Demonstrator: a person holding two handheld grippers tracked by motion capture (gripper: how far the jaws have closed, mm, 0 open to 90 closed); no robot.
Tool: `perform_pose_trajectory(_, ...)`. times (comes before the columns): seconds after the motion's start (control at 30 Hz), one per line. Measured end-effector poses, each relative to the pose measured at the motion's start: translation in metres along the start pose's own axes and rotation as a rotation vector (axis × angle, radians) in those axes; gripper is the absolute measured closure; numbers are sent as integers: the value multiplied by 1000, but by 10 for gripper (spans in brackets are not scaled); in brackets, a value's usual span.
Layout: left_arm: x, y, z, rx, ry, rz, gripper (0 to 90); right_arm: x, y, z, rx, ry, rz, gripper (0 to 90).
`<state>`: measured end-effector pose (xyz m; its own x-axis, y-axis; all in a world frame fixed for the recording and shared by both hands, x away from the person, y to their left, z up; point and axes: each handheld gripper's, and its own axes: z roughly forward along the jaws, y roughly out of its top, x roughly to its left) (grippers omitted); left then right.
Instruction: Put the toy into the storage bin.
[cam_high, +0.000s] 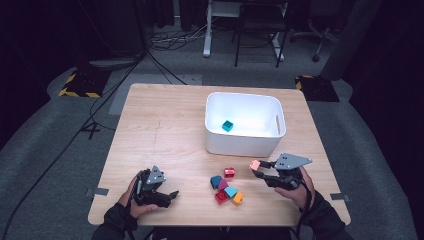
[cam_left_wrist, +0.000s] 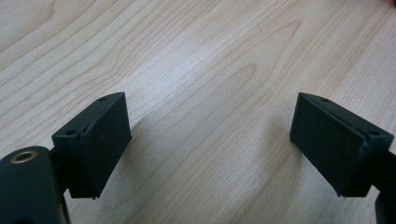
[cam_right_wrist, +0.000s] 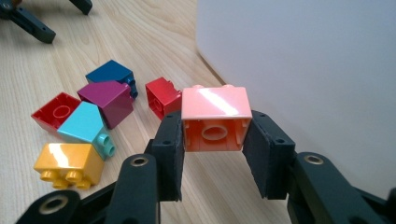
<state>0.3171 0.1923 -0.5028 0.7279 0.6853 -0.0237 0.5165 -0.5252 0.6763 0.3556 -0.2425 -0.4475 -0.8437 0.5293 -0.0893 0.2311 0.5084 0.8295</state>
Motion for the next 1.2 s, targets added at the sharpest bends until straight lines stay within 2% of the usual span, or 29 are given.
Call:
perform_pose_trajectory(0.3,0,0,0,-2,2,-2,127,-7,13,-15,-47,-33,26,593)
perform_pose_trajectory(0.67,0,0,0,3,5,-1,121,-16,32,-40,-75,-81,-4,593)
perform_pose_trajectory(0.87,0,0,0,3,5,-1,121,-20,44,-51,-101,-98,3,593)
perform_pose_trajectory(1.13,0,0,0,3,5,-2,121,-25,55,-61,-120,-110,5,594)
perform_pose_trajectory(1.2,0,0,0,3,5,-1,121,-26,58,-62,-127,-117,-7,593)
